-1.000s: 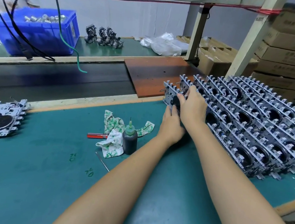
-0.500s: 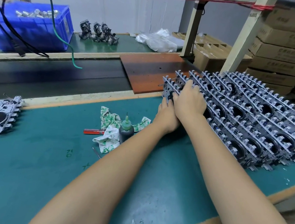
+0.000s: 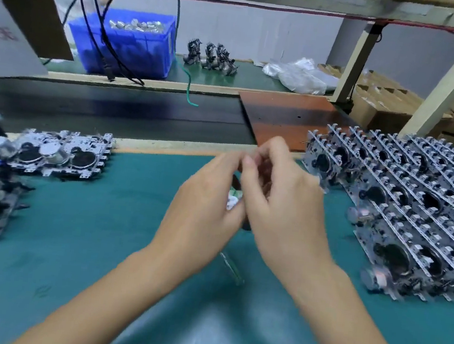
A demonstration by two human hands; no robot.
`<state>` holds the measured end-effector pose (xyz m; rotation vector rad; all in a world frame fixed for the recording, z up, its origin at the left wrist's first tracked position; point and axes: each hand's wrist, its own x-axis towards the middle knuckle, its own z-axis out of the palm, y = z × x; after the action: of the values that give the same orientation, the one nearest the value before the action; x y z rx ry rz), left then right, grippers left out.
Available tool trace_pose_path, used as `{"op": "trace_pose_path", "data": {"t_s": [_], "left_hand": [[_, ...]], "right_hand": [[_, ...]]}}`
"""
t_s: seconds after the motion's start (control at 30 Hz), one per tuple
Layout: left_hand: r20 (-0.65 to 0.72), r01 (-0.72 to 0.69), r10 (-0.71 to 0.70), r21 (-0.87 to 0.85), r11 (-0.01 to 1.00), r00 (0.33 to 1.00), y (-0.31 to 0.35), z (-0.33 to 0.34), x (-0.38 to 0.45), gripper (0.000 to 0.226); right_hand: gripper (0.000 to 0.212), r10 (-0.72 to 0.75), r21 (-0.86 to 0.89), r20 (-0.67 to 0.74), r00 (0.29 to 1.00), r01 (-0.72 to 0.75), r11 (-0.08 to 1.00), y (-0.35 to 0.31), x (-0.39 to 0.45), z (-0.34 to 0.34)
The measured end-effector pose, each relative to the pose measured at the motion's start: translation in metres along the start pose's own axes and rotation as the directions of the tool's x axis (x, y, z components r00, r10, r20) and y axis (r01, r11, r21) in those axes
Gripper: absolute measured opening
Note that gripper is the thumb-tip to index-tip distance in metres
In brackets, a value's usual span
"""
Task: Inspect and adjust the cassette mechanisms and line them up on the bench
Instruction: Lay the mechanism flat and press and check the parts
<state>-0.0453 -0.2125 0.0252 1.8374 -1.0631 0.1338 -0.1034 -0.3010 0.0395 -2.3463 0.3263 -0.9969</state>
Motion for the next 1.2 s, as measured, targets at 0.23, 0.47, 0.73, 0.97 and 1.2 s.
{"op": "trace_pose_path", "data": {"t_s": [0.23,0.47,0.73,0.97,1.2], "left_hand": [[-0.031,0.353,-0.353,0.186,0.917,0.935,-0.087,-0.074,-0.067,0.036],[-0.324,0.273,-0.032,0.733,0.624,0.945,-0.132,-0.176,-0.102,0.034],[-0.474,0.688,-0.505,0.572,0.447,0.722,-0.159,-0.201,-0.093,0.033],[-0.306,0.506,-0.404,0.55,0.665,0.862,-0.153,-0.193,-0.098,0.033],[-0.059,0.164,-0.155,0.481,0.862,0.986,-0.126,-0.143,-0.082,0.036]], "right_hand": [[0.017,-0.049,0.042,0.485,0.873,0.032,0.999,-0.039,-0.025,0.115],[0.037,-0.101,0.253,0.582,0.807,-0.061,0.966,-0.087,-0.033,0.207],[0.049,-0.555,-0.018,0.539,0.633,0.668,0.744,-0.127,0.017,0.266],[0.032,-0.691,-0.089,0.561,0.456,0.863,0.497,-0.109,0.052,0.243],[0.026,-0.479,-0.002,0.671,0.566,0.647,0.762,-0.046,0.045,0.145]]}}
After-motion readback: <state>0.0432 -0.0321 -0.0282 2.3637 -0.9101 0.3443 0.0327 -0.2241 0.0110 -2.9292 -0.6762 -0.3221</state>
